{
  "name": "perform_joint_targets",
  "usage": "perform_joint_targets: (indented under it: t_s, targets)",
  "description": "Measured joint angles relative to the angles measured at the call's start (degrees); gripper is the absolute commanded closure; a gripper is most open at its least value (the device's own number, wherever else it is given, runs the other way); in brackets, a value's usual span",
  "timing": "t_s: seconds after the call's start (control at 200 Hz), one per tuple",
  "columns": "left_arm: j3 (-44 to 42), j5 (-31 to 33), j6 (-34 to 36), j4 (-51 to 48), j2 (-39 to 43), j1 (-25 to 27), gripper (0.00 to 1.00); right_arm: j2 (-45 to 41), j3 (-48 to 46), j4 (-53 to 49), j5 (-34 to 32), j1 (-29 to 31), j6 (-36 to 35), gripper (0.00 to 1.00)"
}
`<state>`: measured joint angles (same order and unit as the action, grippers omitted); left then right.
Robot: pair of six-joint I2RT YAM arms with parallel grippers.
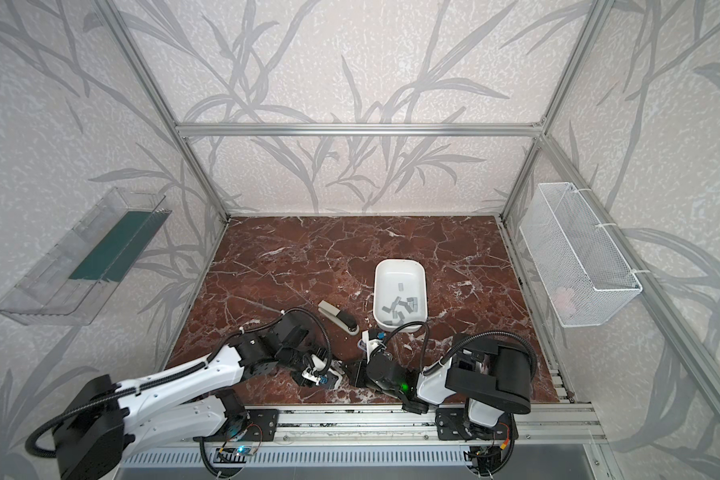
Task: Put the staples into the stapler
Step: 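Lower the opened white stapler to the table with both grippers and release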
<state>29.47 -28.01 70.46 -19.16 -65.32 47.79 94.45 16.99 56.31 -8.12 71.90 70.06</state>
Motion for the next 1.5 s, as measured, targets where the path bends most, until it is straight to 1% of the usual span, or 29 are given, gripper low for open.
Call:
perform_joint_targets:
  t_s: [0.07,0.18,0.24,0.325,0.38,0.42,0.49,0.595,0.695,0.805,0.89,1.05,1.2,1.225,1.289,1.344,1.399,1.454,1.499]
  targets:
    - [1.25,1.09,-0.04,0.48,-5.49,0.28,0.55,0.92,-0.22,1.57,0.04,0.00,0.44,1.00]
    - [4.04,2.05,0.09,0.85,-10.12,0.57,0.58,2.16,-0.68,2.89,-0.83,0.00,1.03,1.00]
    - [4.57,2.58,0.07,1.25,-11.10,0.63,0.61,2.64,-0.92,3.58,-1.36,-0.07,1.22,1.00]
    - [4.55,3.85,0.02,2.19,-11.56,0.63,0.69,4.42,-1.14,6.29,-1.44,-0.02,1.33,1.00]
    - [4.55,4.24,-0.02,3.04,-11.85,0.66,0.73,5.09,-1.14,7.65,-1.29,0.00,1.38,0.97]
    - [4.55,4.26,0.02,3.45,-12.26,0.76,0.77,5.38,-1.14,8.15,-1.29,0.02,1.44,0.95]
    - [4.70,4.79,0.39,3.93,-13.27,0.74,0.87,6.01,-1.49,8.72,-1.29,0.00,1.75,0.95]
    - [7.08,4.90,1.22,2.84,-15.63,0.70,0.89,6.36,-2.29,10.08,-2.60,-0.50,2.29,0.92]
    - [8.98,4.39,1.20,1.42,-17.42,0.76,0.84,6.36,-3.15,10.88,-3.21,-0.50,2.62,0.87]
    - [9.31,3.98,1.60,2.25,-18.67,0.92,0.84,6.01,-4.48,11.06,-3.37,-0.42,2.54,0.83]
    - [9.31,3.67,1.79,2.95,-18.86,1.33,0.84,4.22,-5.53,9.97,-3.34,-0.35,2.51,0.82]
    - [9.31,4.61,2.08,3.19,-19.21,1.33,0.83,-2.45,-6.51,4.96,-2.95,-0.28,1.88,0.80]
    - [9.31,5.57,2.56,3.54,-19.67,1.33,0.82,-12.44,-6.49,-2.23,-2.89,-0.04,0.33,0.77]
    - [9.31,5.62,2.56,3.54,-19.67,1.33,0.80,-13.92,-6.51,-3.72,-2.97,-0.04,0.17,0.77]
    - [9.38,5.62,2.78,3.21,-19.65,1.33,0.66,-18.86,-6.27,-9.79,-3.21,-0.04,-0.50,0.75]
    - [9.35,5.84,2.82,2.54,-19.63,1.33,0.58,-22.51,-5.97,-14.99,-3.91,-0.04,-0.90,0.73]
    - [8.98,5.77,2.80,2.08,-19.43,1.31,0.53,-26.23,-5.92,-18.93,-4.90,-0.04,-1.18,0.72]
    - [8.61,5.90,2.40,1.88,-18.43,1.27,0.48,-29.92,-5.92,-22.34,-6.36,-0.09,-1.51,0.69]
    - [8.35,5.90,1.64,1.64,-17.33,1.25,0.47,-32.26,-5.90,-24.48,-7.13,-0.24,-1.99,0.68]
